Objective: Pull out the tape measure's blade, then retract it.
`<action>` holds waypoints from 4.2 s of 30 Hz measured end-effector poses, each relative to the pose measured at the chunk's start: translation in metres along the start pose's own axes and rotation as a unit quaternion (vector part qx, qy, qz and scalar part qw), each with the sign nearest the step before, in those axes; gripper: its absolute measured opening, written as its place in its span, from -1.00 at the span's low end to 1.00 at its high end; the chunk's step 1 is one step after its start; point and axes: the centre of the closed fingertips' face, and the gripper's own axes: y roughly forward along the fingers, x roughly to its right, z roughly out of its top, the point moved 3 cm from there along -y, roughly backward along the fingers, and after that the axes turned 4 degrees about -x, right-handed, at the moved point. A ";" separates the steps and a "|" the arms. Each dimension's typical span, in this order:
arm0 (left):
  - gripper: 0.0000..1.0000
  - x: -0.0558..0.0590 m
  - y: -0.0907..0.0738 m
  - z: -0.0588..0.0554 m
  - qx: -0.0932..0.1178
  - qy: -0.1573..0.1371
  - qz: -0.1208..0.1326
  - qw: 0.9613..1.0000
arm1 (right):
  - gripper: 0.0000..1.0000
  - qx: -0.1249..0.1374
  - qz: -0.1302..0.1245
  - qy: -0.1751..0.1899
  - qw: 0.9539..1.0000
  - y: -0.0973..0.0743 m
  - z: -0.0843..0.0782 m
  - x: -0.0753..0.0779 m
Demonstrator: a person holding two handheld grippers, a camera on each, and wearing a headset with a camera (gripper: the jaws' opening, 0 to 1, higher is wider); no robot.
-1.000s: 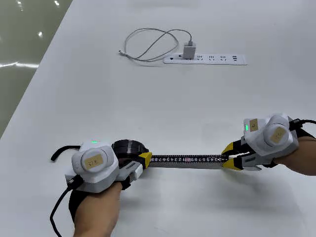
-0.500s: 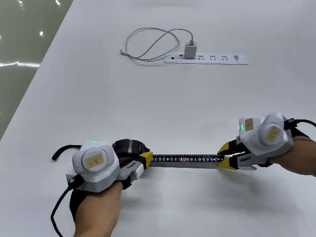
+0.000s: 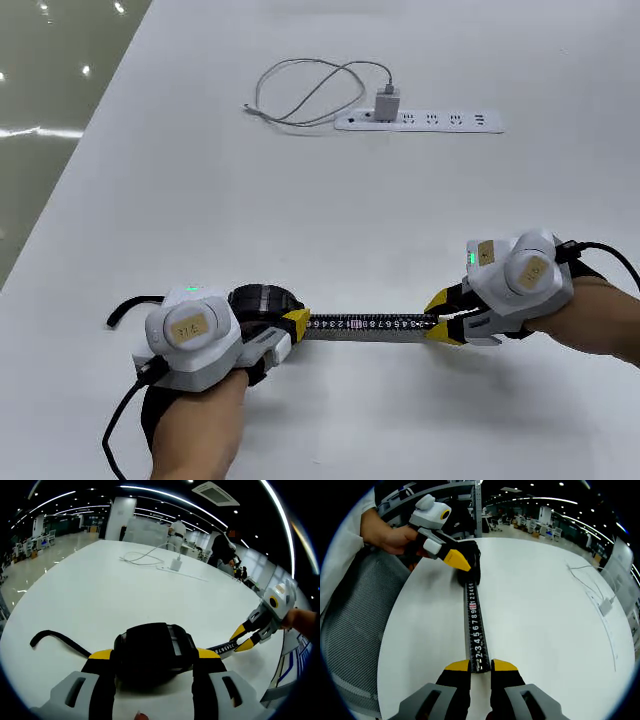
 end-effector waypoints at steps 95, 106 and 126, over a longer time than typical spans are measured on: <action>0.16 -0.001 -0.001 0.001 0.003 -0.014 -0.009 1.000 | -0.78 0.074 0.036 0.000 0.997 0.060 0.091 -0.008; 0.16 -0.002 0.000 0.001 0.003 -0.014 -0.010 1.000 | -0.78 0.081 0.039 -0.001 0.996 0.067 0.102 -0.009; 0.16 -0.001 0.000 0.000 0.000 -0.012 -0.009 1.000 | -0.78 0.089 0.040 -0.009 0.995 0.079 0.116 -0.011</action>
